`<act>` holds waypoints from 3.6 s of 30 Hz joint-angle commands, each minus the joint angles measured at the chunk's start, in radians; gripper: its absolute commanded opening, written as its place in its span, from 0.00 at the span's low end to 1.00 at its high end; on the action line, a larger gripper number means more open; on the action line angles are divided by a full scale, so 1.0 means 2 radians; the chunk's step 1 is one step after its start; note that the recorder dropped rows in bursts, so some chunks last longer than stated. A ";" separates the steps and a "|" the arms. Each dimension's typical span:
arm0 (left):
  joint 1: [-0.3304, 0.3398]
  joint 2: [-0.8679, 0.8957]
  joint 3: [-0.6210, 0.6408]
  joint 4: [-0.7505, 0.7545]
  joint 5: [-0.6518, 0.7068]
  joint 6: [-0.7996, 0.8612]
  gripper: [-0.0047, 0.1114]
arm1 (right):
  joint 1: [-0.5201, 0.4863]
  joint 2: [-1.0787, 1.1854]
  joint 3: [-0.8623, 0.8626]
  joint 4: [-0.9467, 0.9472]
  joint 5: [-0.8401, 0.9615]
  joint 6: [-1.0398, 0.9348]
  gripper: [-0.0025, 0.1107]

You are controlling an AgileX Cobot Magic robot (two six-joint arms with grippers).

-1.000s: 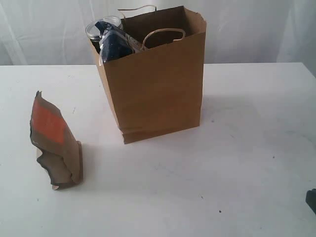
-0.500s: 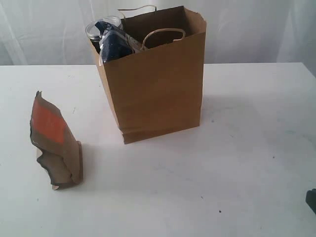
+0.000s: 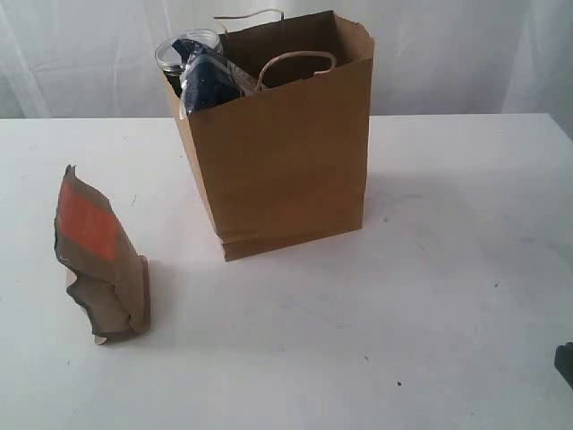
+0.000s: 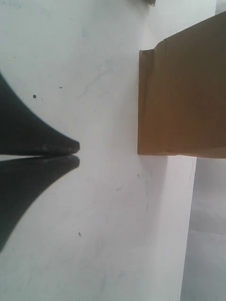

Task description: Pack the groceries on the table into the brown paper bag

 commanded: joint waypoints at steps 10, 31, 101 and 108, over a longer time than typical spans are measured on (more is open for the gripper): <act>0.000 0.120 -0.126 0.150 0.084 -0.136 0.04 | -0.002 -0.003 0.004 0.000 -0.002 -0.006 0.02; 0.000 0.453 -0.393 -0.136 0.448 0.352 0.04 | -0.002 -0.003 0.004 0.000 -0.002 -0.006 0.02; 0.106 0.557 -0.727 -0.343 0.469 0.720 0.04 | -0.002 -0.003 0.004 0.000 -0.002 -0.006 0.02; 0.106 0.637 -0.815 -0.486 0.469 0.856 0.04 | -0.002 -0.003 0.004 0.000 -0.002 -0.006 0.02</act>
